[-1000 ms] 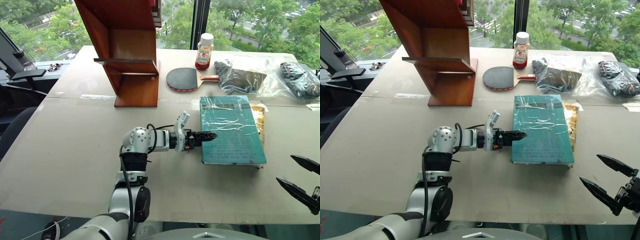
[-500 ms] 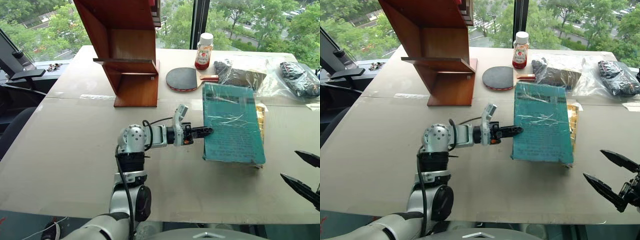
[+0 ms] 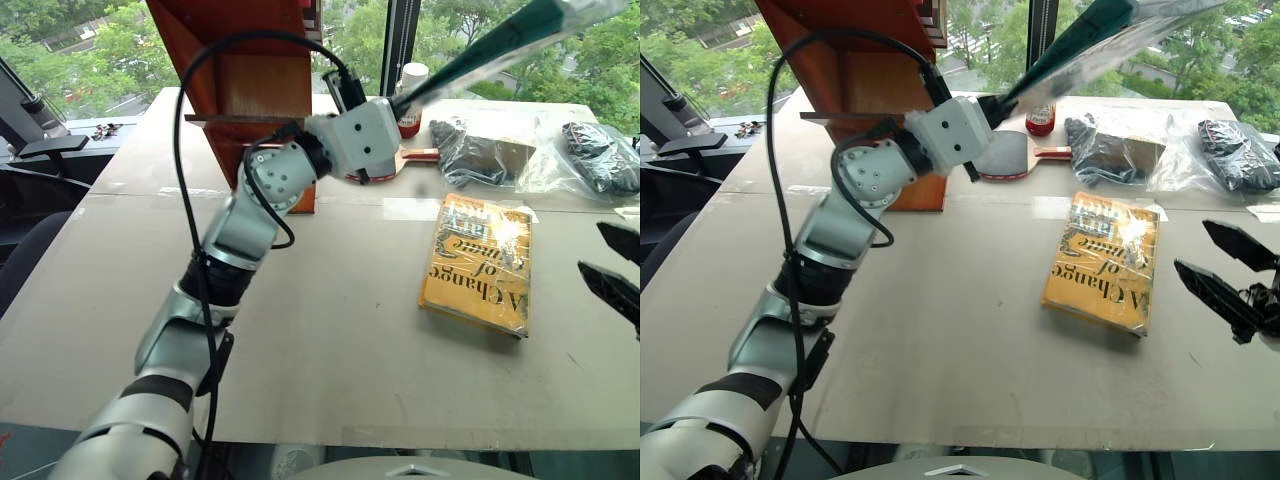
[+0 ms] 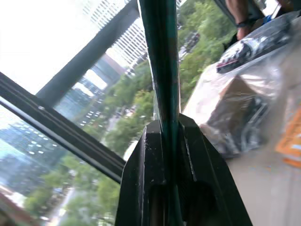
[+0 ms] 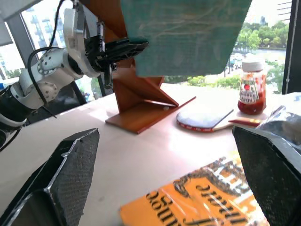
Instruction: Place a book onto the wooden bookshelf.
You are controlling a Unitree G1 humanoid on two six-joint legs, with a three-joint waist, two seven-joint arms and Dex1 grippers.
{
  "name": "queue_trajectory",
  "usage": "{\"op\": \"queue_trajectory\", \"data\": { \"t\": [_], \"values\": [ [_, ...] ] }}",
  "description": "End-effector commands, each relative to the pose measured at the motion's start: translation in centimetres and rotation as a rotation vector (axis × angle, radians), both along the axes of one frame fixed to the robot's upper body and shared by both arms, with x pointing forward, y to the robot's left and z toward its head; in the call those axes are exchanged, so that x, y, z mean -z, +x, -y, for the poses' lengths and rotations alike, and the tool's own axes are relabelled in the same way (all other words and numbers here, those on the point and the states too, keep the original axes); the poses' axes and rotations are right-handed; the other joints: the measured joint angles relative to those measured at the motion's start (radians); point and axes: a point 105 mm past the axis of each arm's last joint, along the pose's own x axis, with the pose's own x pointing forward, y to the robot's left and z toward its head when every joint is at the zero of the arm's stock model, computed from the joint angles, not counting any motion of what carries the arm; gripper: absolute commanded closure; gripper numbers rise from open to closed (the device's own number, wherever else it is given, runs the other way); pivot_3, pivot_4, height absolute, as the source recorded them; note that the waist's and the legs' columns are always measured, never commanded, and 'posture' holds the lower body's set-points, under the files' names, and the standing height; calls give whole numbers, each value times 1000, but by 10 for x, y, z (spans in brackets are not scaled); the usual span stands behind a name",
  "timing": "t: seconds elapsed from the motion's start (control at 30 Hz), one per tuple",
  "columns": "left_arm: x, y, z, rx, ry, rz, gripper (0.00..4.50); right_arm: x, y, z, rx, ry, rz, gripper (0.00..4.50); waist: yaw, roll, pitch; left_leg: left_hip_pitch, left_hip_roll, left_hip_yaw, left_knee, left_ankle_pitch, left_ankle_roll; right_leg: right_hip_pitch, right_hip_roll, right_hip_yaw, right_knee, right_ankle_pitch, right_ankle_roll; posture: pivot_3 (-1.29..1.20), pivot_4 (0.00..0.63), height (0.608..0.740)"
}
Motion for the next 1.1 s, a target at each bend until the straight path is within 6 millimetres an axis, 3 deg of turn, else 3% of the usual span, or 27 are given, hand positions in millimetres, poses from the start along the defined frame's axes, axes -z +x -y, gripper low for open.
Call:
{"op": "queue_trajectory", "data": {
  "t": [0.03, 0.13, 0.27, 0.47, 0.6, 0.77, 1.1],
  "values": [
    [-32, -13, -9, -70, 97, 292, 4441, -15, 7, -6, -38, 43, 20, 0, 4, 0, 0, 0, 0, -1, -1, 0, 0, 0, 0, -1, 0, 0, 0, 0, 150, 740],
    [-35, -10, -29, -184, 207, 367, 4441, -21, 16, -12, -67, 62, 32, 0, 5, 0, 0, -1, 0, -1, -1, 0, 0, 0, 0, -1, 0, 0, 1, 0, 150, 740],
    [-32, -1, -65, -359, 283, 338, 4441, -28, 28, -20, -92, 80, 42, 0, -2, 1, 1, 0, 0, 0, -1, 0, 0, -1, 0, -1, 1, 0, 1, 0, 150, 740],
    [-6, 7, -109, -548, 357, 204, 4441, -37, 43, -27, -121, 74, 61, 0, -1, 0, 1, 0, 1, -1, 1, 0, 0, 0, 0, -2, 3, 0, 1, 0, 150, 740],
    [-6, 7, -123, -630, 362, 157, 4441, -41, 48, -30, -138, 74, 77, 0, -4, 0, 2, 1, 1, 0, 1, 0, 0, 0, 0, -1, 3, 0, 1, 0, 150, 740],
    [1, 2, -116, -610, 367, 117, 4441, -43, 52, -32, -144, 68, 86, 0, 3, 0, 2, 0, 1, 0, 1, 0, 0, -1, 0, -2, 3, 0, 1, 0, 150, 740],
    [2, 5, -152, -800, 397, 28, 4441, -44, 53, -34, -138, 61, 98, 0, -4, 0, 2, 0, 1, -1, 1, 0, 0, -1, 1, -2, 4, 0, 1, 0, 150, 740]
  ]
}}
